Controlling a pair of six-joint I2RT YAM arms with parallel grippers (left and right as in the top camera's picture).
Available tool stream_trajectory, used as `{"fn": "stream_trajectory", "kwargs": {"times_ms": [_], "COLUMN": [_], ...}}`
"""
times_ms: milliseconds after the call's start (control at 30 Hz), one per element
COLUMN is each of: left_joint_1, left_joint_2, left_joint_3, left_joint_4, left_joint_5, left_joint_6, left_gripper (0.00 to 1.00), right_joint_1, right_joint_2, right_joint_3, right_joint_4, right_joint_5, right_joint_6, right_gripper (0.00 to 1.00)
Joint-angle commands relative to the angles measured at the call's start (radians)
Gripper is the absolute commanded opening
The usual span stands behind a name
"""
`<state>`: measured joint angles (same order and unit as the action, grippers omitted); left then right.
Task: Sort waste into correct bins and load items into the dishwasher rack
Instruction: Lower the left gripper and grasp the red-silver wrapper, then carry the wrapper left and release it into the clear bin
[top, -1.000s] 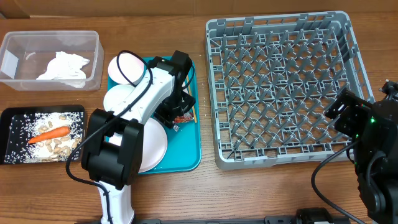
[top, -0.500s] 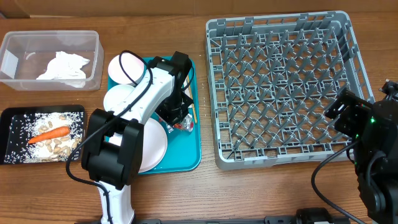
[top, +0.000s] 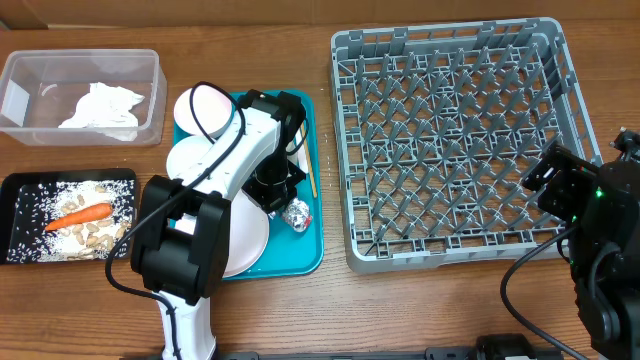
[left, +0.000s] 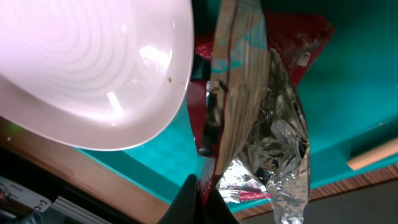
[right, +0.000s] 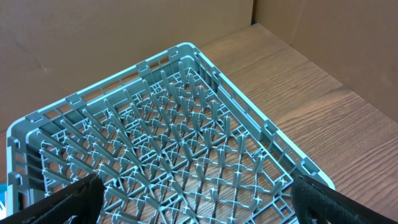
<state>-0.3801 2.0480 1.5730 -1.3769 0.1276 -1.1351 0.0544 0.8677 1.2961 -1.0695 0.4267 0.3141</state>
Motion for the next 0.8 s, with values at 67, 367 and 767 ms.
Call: {"fn": "stream_trajectory", "kwargs": {"times_ms": [67,367,767], "left_joint_1": [-0.007,-0.005,0.07], "left_joint_2": [-0.045,-0.205,-0.361], "left_joint_3": [0.053,0.064,0.064], "left_joint_4": [-0.014,0.001,0.209], "left_joint_5": [0.034,0.043,-0.188], "left_joint_6": [0.066,0.085,0.08], "left_gripper": [0.04,0.04,0.04], "right_joint_1": [0.004,0.004,0.004], "right_joint_2": [-0.008,-0.008,-0.008], "right_joint_3": [0.027,0.027,0.027], "right_joint_4": [0.004,0.004,0.004], "right_joint_5": [0.014,0.014,0.014], "right_joint_6": [0.007,0.007,0.007], "right_gripper": [1.0,1.0,1.0]}}
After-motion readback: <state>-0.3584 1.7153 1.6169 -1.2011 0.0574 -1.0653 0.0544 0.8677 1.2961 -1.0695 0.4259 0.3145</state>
